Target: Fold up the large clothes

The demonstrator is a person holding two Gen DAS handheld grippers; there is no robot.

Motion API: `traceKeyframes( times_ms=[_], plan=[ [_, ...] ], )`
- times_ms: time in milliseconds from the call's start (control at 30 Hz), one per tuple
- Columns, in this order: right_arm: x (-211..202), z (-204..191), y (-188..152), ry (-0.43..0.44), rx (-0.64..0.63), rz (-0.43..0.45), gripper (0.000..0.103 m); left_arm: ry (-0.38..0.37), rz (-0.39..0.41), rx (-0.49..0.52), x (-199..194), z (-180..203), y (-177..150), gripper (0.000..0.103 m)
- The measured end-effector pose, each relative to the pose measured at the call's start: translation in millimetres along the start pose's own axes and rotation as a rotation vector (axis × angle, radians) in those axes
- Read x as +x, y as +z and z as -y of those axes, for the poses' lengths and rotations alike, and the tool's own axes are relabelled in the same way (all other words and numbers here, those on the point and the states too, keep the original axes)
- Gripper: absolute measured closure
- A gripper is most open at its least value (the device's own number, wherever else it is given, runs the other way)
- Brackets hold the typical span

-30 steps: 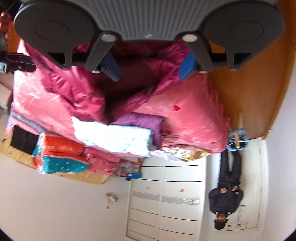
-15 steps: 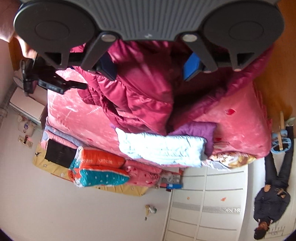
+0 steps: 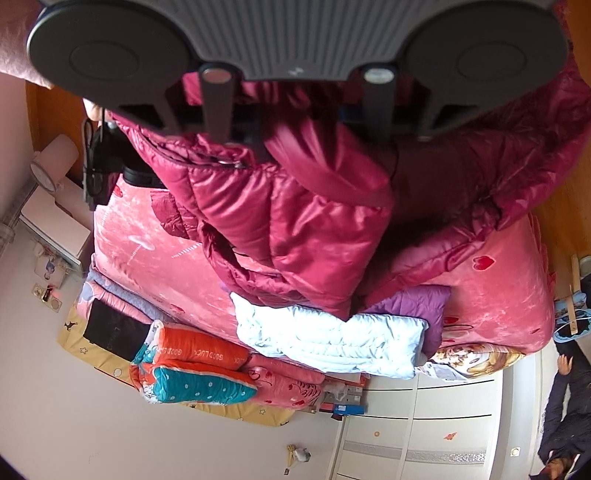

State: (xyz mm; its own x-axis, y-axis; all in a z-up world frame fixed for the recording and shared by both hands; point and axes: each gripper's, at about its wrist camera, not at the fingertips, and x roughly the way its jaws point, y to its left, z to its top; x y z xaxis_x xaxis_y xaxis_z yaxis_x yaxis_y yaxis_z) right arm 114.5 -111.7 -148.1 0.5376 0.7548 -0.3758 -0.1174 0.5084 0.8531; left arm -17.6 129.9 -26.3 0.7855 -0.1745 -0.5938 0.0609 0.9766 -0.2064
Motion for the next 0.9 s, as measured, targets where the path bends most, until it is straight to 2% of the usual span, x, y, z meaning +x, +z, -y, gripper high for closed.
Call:
traceKeyframes(
  times_ms=[33, 133, 233, 333, 467, 567, 600, 633, 700, 800, 900],
  plan=[
    [-2, -1, 0, 0.0, 0.013, 0.022, 0.076, -0.003, 0.0, -0.006, 1, 1, 1, 0.085],
    [-19, -18, 7, -0.034, -0.034, 0.112, 0.086, -0.022, 0.014, -0.03, 4, 2, 7, 0.092],
    [-31, -39, 15, -0.086, -0.111, 0.198, 0.091, -0.035, 0.028, -0.038, 9, 7, 17, 0.094],
    [-34, -48, 24, -0.11, -0.132, 0.257, 0.094, -0.061, 0.058, -0.043, 13, 14, 34, 0.096],
    [-25, -34, 32, -0.125, -0.101, 0.191, 0.093, -0.089, 0.086, -0.015, 13, 25, 50, 0.096],
    [-23, -19, 26, -0.139, -0.073, 0.12, 0.085, -0.087, 0.071, -0.028, 14, 22, 44, 0.096],
    [-24, -11, 23, -0.146, -0.06, 0.108, 0.076, -0.086, 0.058, -0.043, 16, 19, 40, 0.096],
    [-24, -4, 20, -0.145, -0.043, 0.1, 0.059, -0.082, 0.045, -0.055, 17, 16, 36, 0.096],
    [-26, 9, 17, -0.108, -0.001, 0.08, 0.037, -0.075, 0.024, -0.073, 20, 9, 27, 0.096],
    [-16, 17, 15, -0.014, 0.056, 0.042, 0.035, -0.073, 0.0, -0.106, 25, 2, 20, 0.095],
    [4, 14, 13, 0.042, 0.056, 0.006, 0.033, -0.073, -0.013, -0.1, 29, 2, 22, 0.094]
  ],
)
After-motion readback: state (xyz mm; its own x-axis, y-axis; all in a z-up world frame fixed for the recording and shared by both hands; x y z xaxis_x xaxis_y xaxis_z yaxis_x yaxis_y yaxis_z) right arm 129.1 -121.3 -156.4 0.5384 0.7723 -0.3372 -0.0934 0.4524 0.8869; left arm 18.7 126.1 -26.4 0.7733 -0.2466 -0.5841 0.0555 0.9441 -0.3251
